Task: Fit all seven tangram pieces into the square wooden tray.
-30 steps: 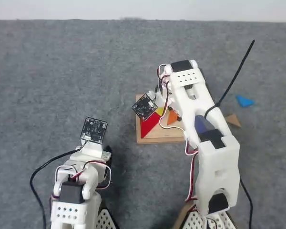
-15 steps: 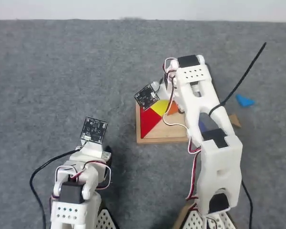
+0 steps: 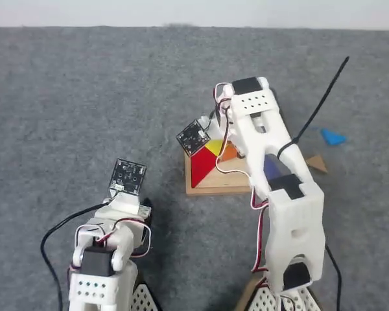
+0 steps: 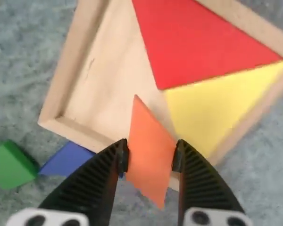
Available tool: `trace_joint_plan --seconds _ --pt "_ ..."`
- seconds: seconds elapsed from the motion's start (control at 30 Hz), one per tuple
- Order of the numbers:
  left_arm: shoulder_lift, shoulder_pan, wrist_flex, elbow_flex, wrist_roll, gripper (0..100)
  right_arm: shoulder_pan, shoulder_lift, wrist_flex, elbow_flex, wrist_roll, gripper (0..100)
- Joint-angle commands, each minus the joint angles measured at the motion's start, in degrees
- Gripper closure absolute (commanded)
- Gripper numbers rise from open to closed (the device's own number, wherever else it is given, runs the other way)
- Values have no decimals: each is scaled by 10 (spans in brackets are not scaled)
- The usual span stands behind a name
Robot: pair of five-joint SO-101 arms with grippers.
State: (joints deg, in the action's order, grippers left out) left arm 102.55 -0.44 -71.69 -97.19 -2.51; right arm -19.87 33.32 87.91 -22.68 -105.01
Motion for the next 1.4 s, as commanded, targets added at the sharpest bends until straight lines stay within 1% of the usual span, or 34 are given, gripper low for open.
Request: trace_joint_plan --seconds 0.0,0.2,0.3,0.33,0.43,0.57,0.67,0.77,0.83,0.9,1.03,1.1,1.2,1.37 --pt "7 -4 -2 7 5 899 -1 -5 7 -30 -9 834" --pt "7 -4 -2 7 5 899 -2 -6 0 -44 11 837" --pt "7 -4 -2 7 5 899 -2 -7 -22 -75 69 874" --pt "7 -4 -2 7 5 899 -2 -7 -22 -97 107 899" --pt "7 -4 -2 7 5 899 -3 -8 -1 -171 251 990" --pt "7 -4 -2 7 5 899 -1 -8 60 -277 438 991" --pt "7 -4 -2 7 5 899 -3 -8 144 -367 556 991" --pt "7 -4 -2 7 5 899 7 -21 151 -417 658 991" --pt "7 -4 -2 7 5 899 19 -36 152 -414 695 991" --pt "7 -4 -2 7 5 899 25 -57 153 -367 731 991" --pt "7 -4 -2 7 5 899 26 -101 147 -215 804 991" --pt "7 -4 -2 7 5 899 27 -135 117 -138 825 991" --pt "7 -4 -2 7 5 899 22 -211 7 19 848 991" --pt "7 -4 -2 7 5 899 -37 -324 -241 331 890 991"
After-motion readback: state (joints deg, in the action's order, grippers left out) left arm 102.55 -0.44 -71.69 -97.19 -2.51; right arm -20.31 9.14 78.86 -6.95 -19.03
